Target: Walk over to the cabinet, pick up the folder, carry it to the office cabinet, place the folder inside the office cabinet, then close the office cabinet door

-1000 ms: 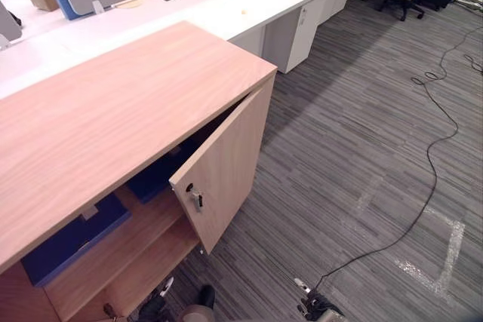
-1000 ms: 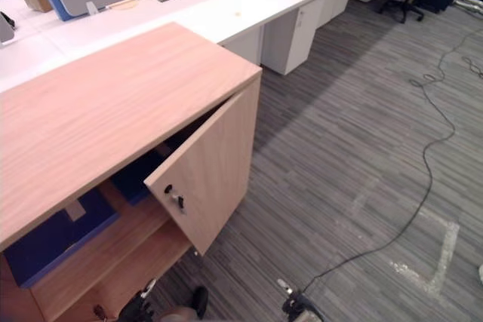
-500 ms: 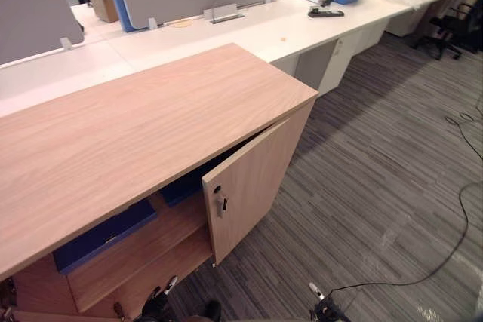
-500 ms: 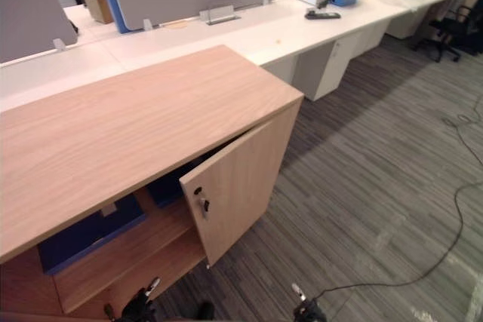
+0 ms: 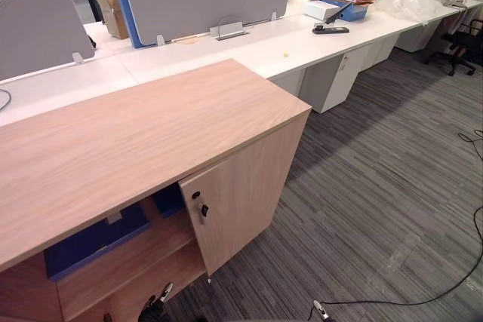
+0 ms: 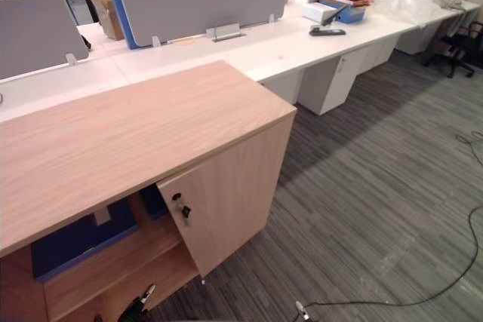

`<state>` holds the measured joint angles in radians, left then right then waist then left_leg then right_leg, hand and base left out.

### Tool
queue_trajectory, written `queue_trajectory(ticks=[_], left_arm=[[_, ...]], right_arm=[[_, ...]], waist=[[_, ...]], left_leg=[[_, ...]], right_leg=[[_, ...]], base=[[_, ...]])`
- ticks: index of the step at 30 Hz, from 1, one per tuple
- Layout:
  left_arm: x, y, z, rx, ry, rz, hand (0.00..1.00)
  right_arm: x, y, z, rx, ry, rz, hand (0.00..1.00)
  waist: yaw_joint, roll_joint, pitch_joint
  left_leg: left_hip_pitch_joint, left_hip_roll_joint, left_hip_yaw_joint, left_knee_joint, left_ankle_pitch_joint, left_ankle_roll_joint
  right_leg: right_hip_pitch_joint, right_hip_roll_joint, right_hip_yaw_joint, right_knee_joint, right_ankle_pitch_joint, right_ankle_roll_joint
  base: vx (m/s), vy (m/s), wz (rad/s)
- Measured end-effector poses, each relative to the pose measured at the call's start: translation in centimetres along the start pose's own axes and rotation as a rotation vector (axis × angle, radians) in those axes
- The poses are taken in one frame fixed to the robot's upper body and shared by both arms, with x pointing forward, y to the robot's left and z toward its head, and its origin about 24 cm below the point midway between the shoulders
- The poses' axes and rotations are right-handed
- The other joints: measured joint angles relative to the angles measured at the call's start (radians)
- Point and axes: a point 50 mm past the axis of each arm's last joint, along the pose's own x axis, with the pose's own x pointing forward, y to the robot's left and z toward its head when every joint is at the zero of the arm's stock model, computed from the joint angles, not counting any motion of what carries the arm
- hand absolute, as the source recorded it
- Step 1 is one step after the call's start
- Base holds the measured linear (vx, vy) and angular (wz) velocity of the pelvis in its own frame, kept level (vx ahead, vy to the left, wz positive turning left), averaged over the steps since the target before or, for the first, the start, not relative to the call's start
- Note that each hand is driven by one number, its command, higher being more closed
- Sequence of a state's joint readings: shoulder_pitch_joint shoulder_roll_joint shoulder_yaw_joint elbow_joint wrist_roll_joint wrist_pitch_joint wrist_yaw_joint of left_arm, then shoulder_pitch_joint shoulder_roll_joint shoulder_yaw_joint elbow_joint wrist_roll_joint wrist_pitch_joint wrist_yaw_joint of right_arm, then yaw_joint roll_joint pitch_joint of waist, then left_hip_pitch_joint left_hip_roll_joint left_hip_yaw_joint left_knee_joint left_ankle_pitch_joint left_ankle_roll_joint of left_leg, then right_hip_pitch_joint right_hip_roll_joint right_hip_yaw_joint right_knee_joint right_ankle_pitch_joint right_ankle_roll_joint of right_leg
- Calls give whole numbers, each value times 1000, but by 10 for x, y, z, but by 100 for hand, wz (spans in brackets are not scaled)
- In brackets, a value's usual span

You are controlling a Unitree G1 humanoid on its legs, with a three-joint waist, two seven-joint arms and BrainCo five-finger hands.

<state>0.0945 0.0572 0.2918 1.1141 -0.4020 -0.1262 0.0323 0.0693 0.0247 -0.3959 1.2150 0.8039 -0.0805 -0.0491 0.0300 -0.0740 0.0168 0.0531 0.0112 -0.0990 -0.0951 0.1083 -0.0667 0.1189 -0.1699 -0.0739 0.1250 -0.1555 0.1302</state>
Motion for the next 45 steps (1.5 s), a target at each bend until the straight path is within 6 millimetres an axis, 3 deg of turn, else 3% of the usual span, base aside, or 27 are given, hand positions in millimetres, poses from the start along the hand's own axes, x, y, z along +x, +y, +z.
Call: queue_trajectory(ticks=[7,9,10,11,13,14,15,17,19,21,23,25,26,30,31,32,33,34,35,37,38,39,42,45], left_arm=[[-1,7,-1,-38,-1,20,0],[-2,8,3,-63,-26,20,0],[-1,7,9,-90,-49,23,0],[0,4,14,-145,-66,28,0],[-1,2,12,-202,-70,36,0],[-1,5,11,-201,-66,44,0],[-1,6,12,-194,-67,46,0],[0,7,14,-187,-71,47,0],[-1,6,9,-174,-52,43,0],[-1,5,9,-163,-50,39,0],[-1,6,7,-163,-43,43,0],[-3,10,2,-162,-29,53,0],[-2,11,1,-159,-16,56,0],[-1,7,1,-126,-11,35,0],[-1,7,2,-121,-12,31,0],[-1,5,1,-122,-14,27,0],[-2,2,-1,-129,-8,23,0],[-2,0,-4,-133,-3,21,0],[-1,-2,0,-128,-11,13,0],[0,-2,4,-121,-24,12,0],[0,0,5,-126,-28,22,0],[-1,2,4,-124,-27,26,0],[-3,7,0,-116,-27,42,0],[-5,15,-2,-145,-34,75,0]], right_arm=[[0,-3,-2,-9,4,-7,0],[0,4,-1,-43,-4,18,0],[0,9,0,-42,-8,28,0],[1,13,3,-36,-16,34,0],[1,12,7,-31,-30,27,0],[2,12,10,-6,-44,26,0],[1,13,9,31,-43,24,0],[1,9,5,104,-35,0,0],[1,5,7,160,-37,-17,0],[1,4,7,163,-30,-27,0],[1,2,6,161,-25,-33,0],[1,1,6,160,-23,-35,0],[1,2,6,159,-24,-32,0],[0,-4,4,146,-19,-46,0],[0,-9,2,130,-18,-57,0],[-1,-16,2,109,-21,-70,0],[-2,-18,4,101,-26,-70,0],[-3,-20,7,79,-55,-58,0],[-3,-18,7,34,-57,-41,0],[-4,-17,3,-19,-44,-26,0],[-4,-16,1,-36,-36,-23,0],[-4,-17,0,-50,-32,-22,0],[-5,-23,-4,-54,-16,-40,0],[-7,-27,-11,-53,2,-49,0]], waist=[[-9,-2,30],[-13,-16,46],[-19,-23,77],[-17,-18,102],[-14,4,116],[-14,26,114],[-15,14,113],[-12,-2,113],[-17,6,110],[-17,7,110],[-10,4,107],[-11,6,98],[-13,8,104],[-15,-3,101],[-15,-8,98],[-14,-4,94],[-16,11,98],[-15,27,100],[-26,44,99],[-25,35,95],[-24,25,90],[-25,23,87],[-22,8,53],[-13,-16,22]], left_leg=[[-28,25,-62,1,4,-11],[-82,28,-49,61,1,-12],[-155,32,-2,211,-55,-1],[-240,74,123,419,-137,30],[-293,156,306,661,-246,44],[-300,170,365,673,-281,69],[-295,150,367,644,-289,75],[-282,78,354,564,-255,99],[-263,-1,318,456,-196,118],[-236,-47,290,348,-134,124],[-180,-82,272,205,-60,128],[-81,-102,261,0,42,110],[-80,-100,245,-1,63,112],[-69,-121,203,-1,62,118],[-66,-147,182,0,44,137],[-70,-170,157,17,23,158],[-72,-168,144,35,24,159],[-70,-158,94,71,3,175],[-73,-138,34,105,-15,174],[-100,-126,-22,171,-54,165],[-109,-130,-39,193,-75,160],[-99,-131,-45,191,-82,159],[-86,-133,-50,189,-102,160],[-95,-119,-42,226,-159,130]], right_leg=[[19,30,-74,-23,-5,-14],[9,26,-112,-14,-2,-9],[12,18,-149,2,3,-17],[23,21,-177,9,3,-18],[46,33,-197,27,-7,-14],[43,35,-200,54,-34,2],[34,21,-208,70,-44,1],[26,-23,-222,67,-47,-8],[29,-54,-221,49,-47,-25],[34,-65,-221,24,-51,-50],[45,-68,-221,-3,-52,-53],[46,-63,-222,-8,-53,-52],[53,-56,-229,-8,-53,-51],[94,-76,-291,-12,-55,-43],[117,-99,-334,-6,-55,-9],[129,-115,-359,48,-61,14],[111,-123,-355,124,-64,7],[27,-140,-299,354,-54,-95],[-93,-110,-152,550,-60,-152],[-179,-5,88,549,-107,-118],[-203,31,229,488,-122,-86],[-208,41,299,432,-125,-61],[-203,22,308,256,-83,8],[-182,27,239,138,45,4]], base=[[-105,-44,31],[-39,-18,56],[-34,21,68],[-27,28,61],[55,78,33],[117,163,37],[97,163,40],[77,153,48],[59,148,76],[6,59,69],[-13,-32,42],[-3,-46,10],[-13,-44,5],[22,-22,36],[83,49,79],[102,47,91],[113,113,104],[118,119,116],[131,118,131],[78,18,111],[19,-20,85],[17,-34,70],[110,-111,52],[189,-219,1]])
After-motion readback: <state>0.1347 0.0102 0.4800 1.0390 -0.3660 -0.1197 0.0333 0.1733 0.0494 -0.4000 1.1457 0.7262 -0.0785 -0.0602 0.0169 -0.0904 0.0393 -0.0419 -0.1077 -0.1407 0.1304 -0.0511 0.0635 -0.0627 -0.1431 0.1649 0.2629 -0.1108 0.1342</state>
